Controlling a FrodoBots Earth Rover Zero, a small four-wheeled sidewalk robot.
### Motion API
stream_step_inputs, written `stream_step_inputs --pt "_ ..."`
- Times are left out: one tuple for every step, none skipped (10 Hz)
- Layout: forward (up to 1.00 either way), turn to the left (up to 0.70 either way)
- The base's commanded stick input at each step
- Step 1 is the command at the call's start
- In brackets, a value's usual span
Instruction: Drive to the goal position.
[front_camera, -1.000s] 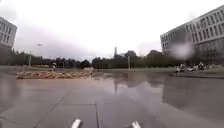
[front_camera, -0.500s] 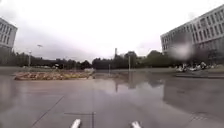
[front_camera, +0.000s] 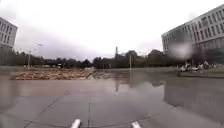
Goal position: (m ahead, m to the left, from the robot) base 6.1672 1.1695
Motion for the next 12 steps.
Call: stream_step_inputs --pt "0.7 0.02" --pt "0.7 0.02" --pt "0.7 0.02" --pt "0.7 0.02" --pt "0.7 0.02" --pt "0.7 0.02" --pt "0.7 0.02" --pt "0.7 0.02" --pt "0.7 0.02" --pt "0.7 0.02" --pt "0.7 0.02" --pt "0.7 0.02"
